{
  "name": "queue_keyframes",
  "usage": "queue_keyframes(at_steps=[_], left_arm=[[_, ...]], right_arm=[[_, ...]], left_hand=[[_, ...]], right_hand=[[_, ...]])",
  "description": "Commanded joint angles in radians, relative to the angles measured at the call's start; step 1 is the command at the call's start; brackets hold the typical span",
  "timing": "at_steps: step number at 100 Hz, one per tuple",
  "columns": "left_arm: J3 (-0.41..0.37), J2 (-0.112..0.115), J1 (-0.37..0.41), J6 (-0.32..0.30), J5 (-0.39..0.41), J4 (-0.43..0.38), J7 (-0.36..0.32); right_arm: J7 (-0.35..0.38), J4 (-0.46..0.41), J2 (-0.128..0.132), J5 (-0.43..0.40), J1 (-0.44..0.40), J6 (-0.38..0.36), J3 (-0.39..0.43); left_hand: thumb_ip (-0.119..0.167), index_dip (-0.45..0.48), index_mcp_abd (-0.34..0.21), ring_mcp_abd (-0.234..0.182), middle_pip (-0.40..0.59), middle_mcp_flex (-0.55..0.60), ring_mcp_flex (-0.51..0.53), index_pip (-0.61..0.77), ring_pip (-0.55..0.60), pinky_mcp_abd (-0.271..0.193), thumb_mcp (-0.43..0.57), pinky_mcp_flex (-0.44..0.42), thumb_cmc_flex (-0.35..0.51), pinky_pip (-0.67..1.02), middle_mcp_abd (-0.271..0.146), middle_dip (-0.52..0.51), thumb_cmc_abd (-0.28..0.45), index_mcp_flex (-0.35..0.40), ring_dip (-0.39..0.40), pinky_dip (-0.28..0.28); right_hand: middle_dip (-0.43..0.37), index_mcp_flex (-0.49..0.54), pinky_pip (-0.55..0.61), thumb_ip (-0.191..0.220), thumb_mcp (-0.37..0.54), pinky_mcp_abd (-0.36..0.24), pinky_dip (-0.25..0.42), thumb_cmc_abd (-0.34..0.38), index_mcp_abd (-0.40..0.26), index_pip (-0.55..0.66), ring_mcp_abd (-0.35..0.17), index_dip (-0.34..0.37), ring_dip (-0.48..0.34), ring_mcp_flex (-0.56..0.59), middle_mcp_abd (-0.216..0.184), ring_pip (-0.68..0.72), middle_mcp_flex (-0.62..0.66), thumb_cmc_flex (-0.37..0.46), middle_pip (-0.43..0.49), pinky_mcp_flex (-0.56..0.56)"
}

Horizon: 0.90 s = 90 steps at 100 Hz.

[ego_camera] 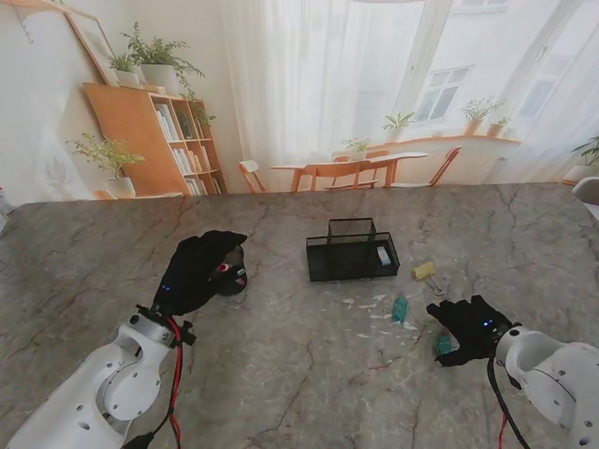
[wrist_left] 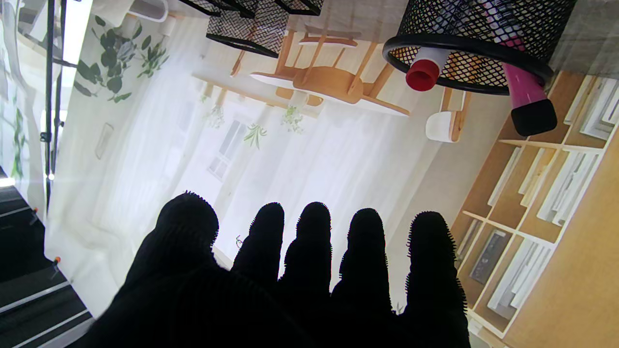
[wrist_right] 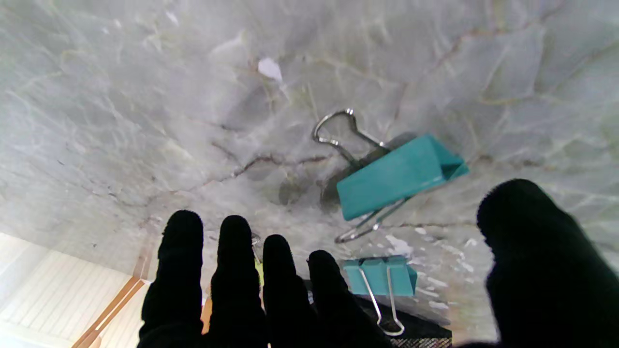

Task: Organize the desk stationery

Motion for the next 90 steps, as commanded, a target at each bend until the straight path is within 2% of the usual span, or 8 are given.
queue_keyframes(at_steps=[1, 22, 42, 56, 62, 70, 78, 90], left_arm=[[0.005, -0.002, -0.001, 0.003, -0.004, -0.001, -0.004], [0.011, -0.002, -0.006, 0.002, -0.004, 0.001, -0.009], [0.011, -0.002, -0.005, 0.003, -0.003, 0.001, -0.007], [0.011, -0.002, -0.005, 0.003, -0.003, 0.001, -0.007], [0.011, -0.002, -0.005, 0.003, -0.003, 0.000, -0.007], [0.011, -0.002, -0.004, 0.004, -0.001, -0.001, -0.005], [0.010, -0.002, -0.003, 0.005, 0.000, -0.001, -0.004], [0.010, -0.002, -0.003, 0.006, 0.000, -0.001, -0.004]], right_arm=[[0.003, 0.015, 0.006, -0.006, -0.016, -0.015, 0.001], [-0.048, 0.035, 0.012, -0.042, -0.023, -0.048, -0.006], [-0.081, 0.043, 0.015, -0.073, -0.036, -0.053, -0.009], [-0.107, 0.058, 0.018, -0.088, -0.037, -0.057, -0.017], [-0.120, 0.067, 0.019, -0.093, -0.034, -0.057, -0.024], [-0.130, 0.077, 0.021, -0.097, -0.029, -0.052, -0.033], [-0.131, 0.088, 0.021, -0.095, -0.024, -0.041, -0.041], [-0.140, 0.099, 0.021, -0.092, -0.020, -0.032, -0.049]], left_hand=[[-0.157, 0.010, -0.007, -0.024, -0.003, 0.011, 0.027, 0.011, 0.008, -0.007, -0.013, -0.011, 0.015, -0.013, -0.015, 0.004, 0.060, 0.016, 0.002, -0.008], [-0.157, 0.010, -0.006, -0.024, -0.003, 0.011, 0.028, 0.011, 0.009, -0.006, -0.013, -0.011, 0.016, -0.013, -0.015, 0.004, 0.059, 0.017, 0.002, -0.008], [-0.157, 0.010, -0.007, -0.024, -0.002, 0.012, 0.028, 0.011, 0.009, -0.007, -0.014, -0.011, 0.015, -0.013, -0.016, 0.004, 0.059, 0.015, 0.002, -0.008], [-0.157, 0.010, -0.008, -0.025, -0.003, 0.010, 0.027, 0.011, 0.008, -0.008, -0.012, -0.011, 0.019, -0.013, -0.015, 0.004, 0.060, 0.016, 0.002, -0.008], [-0.157, 0.010, -0.006, -0.025, -0.003, 0.011, 0.027, 0.011, 0.009, -0.008, -0.013, -0.011, 0.019, -0.012, -0.015, 0.004, 0.059, 0.016, 0.002, -0.008], [-0.157, 0.010, -0.006, -0.025, -0.003, 0.011, 0.027, 0.011, 0.009, -0.008, -0.013, -0.010, 0.019, -0.012, -0.015, 0.004, 0.059, 0.016, 0.002, -0.008], [-0.157, 0.010, -0.006, -0.024, -0.003, 0.010, 0.026, 0.011, 0.008, -0.008, -0.013, -0.010, 0.020, -0.012, -0.014, 0.004, 0.059, 0.016, 0.002, -0.008], [-0.157, 0.010, -0.005, -0.026, -0.003, 0.010, 0.028, 0.012, 0.009, -0.009, -0.012, -0.010, 0.021, -0.012, -0.016, 0.005, 0.060, 0.017, 0.003, -0.008]], right_hand=[[0.023, -0.022, 0.026, 0.014, 0.008, -0.015, 0.015, -0.030, 0.011, 0.015, 0.003, 0.030, 0.014, 0.015, 0.008, 0.020, 0.016, 0.008, 0.023, 0.011], [0.076, 0.042, 0.094, 0.018, 0.003, -0.040, 0.020, -0.058, 0.013, 0.071, -0.014, 0.060, 0.037, 0.063, -0.011, 0.138, 0.069, 0.063, 0.116, 0.080], [0.137, 0.109, 0.158, 0.024, -0.013, -0.069, 0.049, -0.084, 0.009, 0.124, -0.045, 0.082, 0.063, 0.155, -0.041, 0.264, 0.114, 0.137, 0.303, 0.199], [0.132, 0.218, 0.193, 0.029, -0.025, -0.105, 0.061, -0.099, -0.010, 0.186, -0.079, 0.094, 0.072, 0.272, -0.070, 0.338, 0.212, 0.195, 0.441, 0.324], [0.100, 0.259, 0.194, 0.033, -0.036, -0.118, 0.056, -0.107, -0.023, 0.214, -0.092, 0.093, 0.064, 0.307, -0.081, 0.358, 0.247, 0.228, 0.493, 0.355], [0.082, 0.308, 0.195, 0.031, 0.014, -0.139, 0.043, -0.127, -0.040, 0.253, -0.112, 0.101, 0.054, 0.360, -0.099, 0.374, 0.294, 0.247, 0.543, 0.416], [0.056, 0.341, 0.187, 0.014, 0.138, -0.151, 0.022, -0.155, -0.050, 0.274, -0.123, 0.094, 0.040, 0.398, -0.109, 0.374, 0.330, 0.227, 0.562, 0.463], [0.038, 0.392, 0.186, 0.003, 0.210, -0.170, 0.000, -0.167, -0.072, 0.305, -0.147, 0.088, 0.028, 0.472, -0.132, 0.374, 0.402, 0.246, 0.576, 0.545]])
